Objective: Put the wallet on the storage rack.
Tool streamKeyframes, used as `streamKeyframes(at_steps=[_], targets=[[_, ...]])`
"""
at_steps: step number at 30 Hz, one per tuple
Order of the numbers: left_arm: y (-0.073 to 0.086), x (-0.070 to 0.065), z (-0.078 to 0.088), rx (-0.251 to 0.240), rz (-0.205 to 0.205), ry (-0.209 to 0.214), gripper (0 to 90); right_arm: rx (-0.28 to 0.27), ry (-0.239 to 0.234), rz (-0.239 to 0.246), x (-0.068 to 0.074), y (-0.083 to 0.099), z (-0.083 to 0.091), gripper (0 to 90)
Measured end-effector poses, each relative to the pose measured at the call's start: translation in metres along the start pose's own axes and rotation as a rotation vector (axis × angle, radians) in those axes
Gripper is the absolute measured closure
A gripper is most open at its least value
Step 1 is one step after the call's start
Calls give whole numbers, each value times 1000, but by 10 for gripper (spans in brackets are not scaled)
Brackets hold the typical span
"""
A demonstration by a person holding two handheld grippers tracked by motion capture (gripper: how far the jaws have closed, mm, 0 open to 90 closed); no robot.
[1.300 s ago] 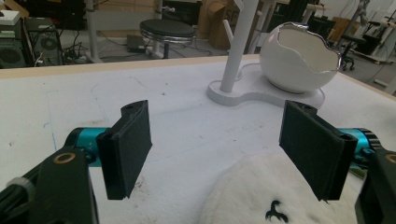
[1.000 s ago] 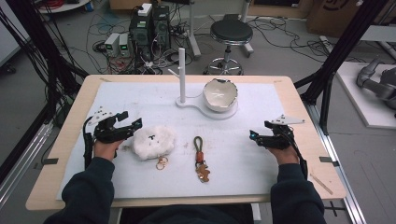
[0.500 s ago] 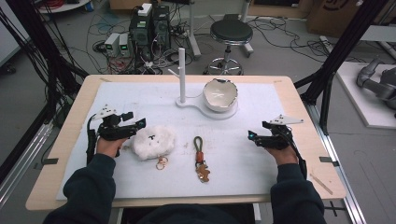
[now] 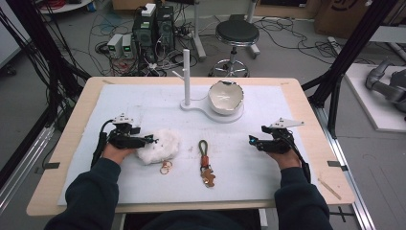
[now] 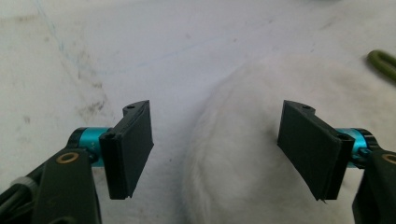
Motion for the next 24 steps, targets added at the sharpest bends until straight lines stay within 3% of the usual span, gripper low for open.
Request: streamKeyframes(at_steps=[3, 4, 5, 6, 8, 9, 12, 18, 24], targets=[[2, 1, -1, -8, 28, 43, 343, 8, -10, 3, 3, 0, -3, 274], [2, 0, -1, -15, 33, 80, 408, 9, -17, 3, 5, 0, -3, 274], [2, -2, -1, -11, 36, 106, 576, 15, -21, 14, 7, 0, -5, 274], [1, -2, 0, -8, 33, 93, 576, 15, -21, 14, 7, 0, -5, 274], [-3, -1, 5, -36, 53, 86, 752, 22, -22, 19, 9, 0, -8, 274], [-3, 0, 6, -47, 64, 91, 778, 23, -25, 15, 10, 0, -8, 274], [-8, -2, 10, -91, 66, 95, 805, 19, -29, 19, 11, -1, -9, 274], [-27, -9, 27, -302, 72, 93, 821, 7, -52, -5, 12, -4, -9, 277], [-41, -19, 37, -424, 46, 69, 821, -29, -155, -21, 34, -15, -15, 292]])
Point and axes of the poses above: each handheld gripper's, and its own axes: z roughly backward along the jaws, y roughly out of its underside, x roughly to its left, the point moved 4 cm from there along -z, roughly forward along the jaws, and after that the axes turned 12 degrees about -z, right-handed, at the moved point
